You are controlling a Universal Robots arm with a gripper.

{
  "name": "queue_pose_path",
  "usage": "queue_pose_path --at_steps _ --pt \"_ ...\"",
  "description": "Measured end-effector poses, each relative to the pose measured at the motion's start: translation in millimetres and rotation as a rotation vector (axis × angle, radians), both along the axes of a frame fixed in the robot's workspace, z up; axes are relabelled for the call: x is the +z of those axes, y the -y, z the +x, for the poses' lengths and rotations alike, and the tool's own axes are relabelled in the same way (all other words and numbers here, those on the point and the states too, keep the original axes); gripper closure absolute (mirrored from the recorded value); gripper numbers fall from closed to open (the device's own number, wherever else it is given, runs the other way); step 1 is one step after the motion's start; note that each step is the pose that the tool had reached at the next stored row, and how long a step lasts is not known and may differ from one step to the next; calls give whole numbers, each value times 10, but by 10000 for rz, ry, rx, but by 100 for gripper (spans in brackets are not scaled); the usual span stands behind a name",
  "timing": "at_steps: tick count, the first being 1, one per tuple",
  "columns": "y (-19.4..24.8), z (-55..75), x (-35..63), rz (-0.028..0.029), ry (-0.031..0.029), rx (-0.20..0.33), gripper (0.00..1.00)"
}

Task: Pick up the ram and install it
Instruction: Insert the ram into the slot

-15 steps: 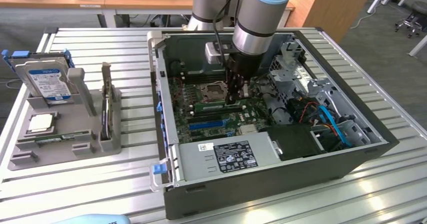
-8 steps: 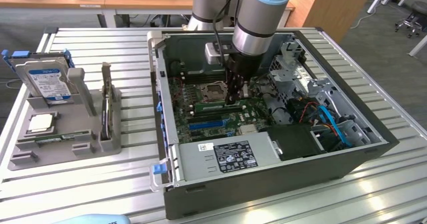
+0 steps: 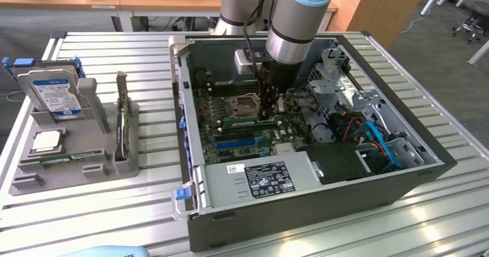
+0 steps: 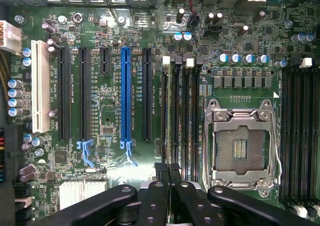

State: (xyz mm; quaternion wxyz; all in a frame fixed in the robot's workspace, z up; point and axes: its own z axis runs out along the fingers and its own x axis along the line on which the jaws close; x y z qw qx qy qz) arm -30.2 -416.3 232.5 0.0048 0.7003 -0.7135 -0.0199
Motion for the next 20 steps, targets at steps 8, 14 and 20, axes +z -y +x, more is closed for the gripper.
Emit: queue_pose_path --at_steps 8,14,20 --pt "0 0 -15 0 0 0 88" --pt "0 0 -17 0 0 0 88" --pt "0 8 -17 -1 0 0 88"
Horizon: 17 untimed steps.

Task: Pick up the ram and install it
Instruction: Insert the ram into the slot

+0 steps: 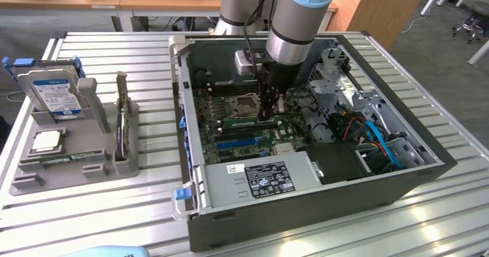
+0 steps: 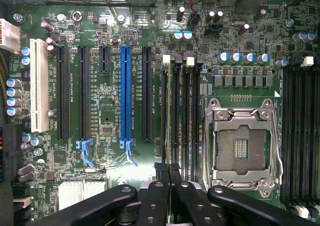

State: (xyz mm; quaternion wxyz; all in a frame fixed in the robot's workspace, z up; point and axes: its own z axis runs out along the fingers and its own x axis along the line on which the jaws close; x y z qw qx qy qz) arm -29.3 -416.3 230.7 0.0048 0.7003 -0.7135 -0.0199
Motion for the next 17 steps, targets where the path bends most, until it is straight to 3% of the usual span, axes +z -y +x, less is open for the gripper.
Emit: queue_pose_path --at_steps 17 --pt "0 4 -10 0 4 176 88"
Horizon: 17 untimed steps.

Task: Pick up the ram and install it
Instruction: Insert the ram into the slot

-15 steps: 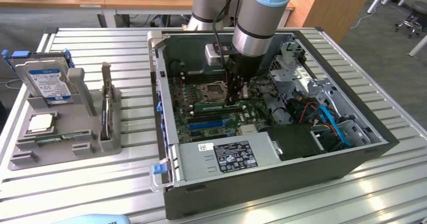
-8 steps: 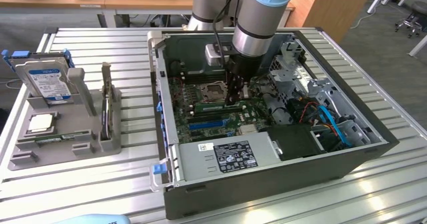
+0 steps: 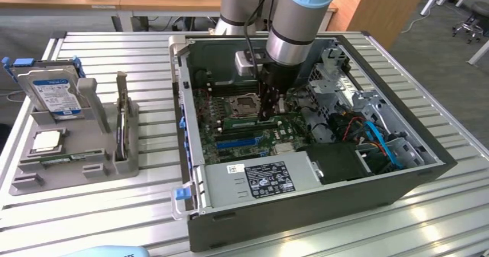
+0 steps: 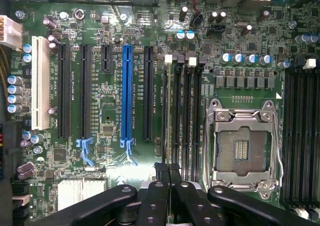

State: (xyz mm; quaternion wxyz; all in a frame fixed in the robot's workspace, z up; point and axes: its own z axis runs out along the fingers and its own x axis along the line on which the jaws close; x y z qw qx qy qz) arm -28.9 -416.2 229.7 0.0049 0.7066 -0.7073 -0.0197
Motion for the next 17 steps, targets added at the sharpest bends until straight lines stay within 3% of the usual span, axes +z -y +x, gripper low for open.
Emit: queue_pose_path --at_steps 17 --pt "-2 0 -45 1 61 49 88"
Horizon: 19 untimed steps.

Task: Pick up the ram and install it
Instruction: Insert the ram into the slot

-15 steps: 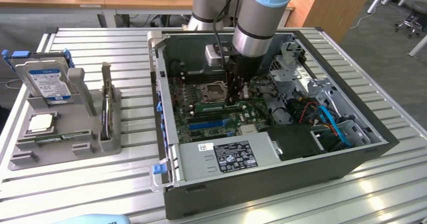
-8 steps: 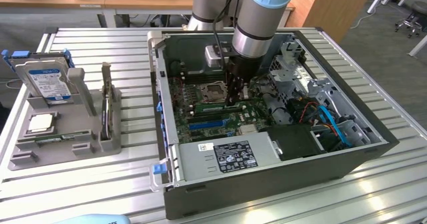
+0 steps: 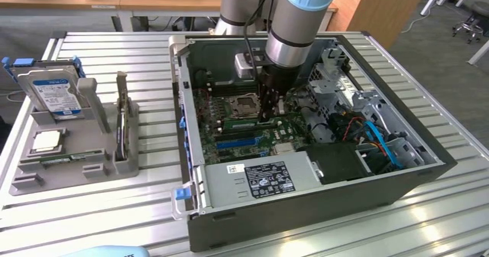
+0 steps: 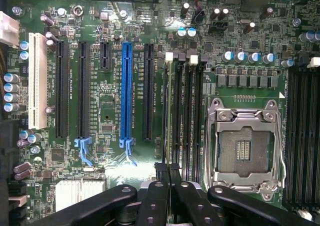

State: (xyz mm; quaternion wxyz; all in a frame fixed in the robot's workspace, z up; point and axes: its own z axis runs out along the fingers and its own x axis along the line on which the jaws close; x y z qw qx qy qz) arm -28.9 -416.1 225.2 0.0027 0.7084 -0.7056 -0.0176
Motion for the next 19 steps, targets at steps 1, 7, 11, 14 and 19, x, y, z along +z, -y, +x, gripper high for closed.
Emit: queue_pose_path --at_steps 1,7,11,14,19 --pt "0 0 -2 -1 2 7 88" --pt "-2 2 2 0 4 9 88" --pt "-2 7 34 0 1 10 88" --pt "-2 9 70 0 0 10 88" --pt "-2 10 152 -1 0 10 88"
